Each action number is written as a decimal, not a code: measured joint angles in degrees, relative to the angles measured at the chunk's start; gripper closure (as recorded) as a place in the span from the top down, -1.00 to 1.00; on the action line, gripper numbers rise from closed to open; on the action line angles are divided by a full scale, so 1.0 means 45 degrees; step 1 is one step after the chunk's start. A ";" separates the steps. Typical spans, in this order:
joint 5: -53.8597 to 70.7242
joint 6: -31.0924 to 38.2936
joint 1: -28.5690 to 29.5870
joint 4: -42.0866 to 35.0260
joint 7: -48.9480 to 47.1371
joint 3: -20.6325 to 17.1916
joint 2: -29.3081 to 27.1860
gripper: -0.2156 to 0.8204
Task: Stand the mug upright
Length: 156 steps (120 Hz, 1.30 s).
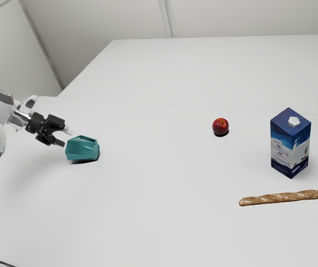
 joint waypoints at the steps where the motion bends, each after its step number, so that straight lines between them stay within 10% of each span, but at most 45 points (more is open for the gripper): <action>1: -0.0030 -0.0020 0.0012 -0.0017 0.0030 0.0000 0.0008 0.58; 99: -0.2315 -0.1183 0.0381 -0.0066 0.2189 -0.0078 0.1151 0.57; 156: -0.2439 -0.1237 0.0341 -0.0096 0.2760 -0.0077 0.1169 -0.39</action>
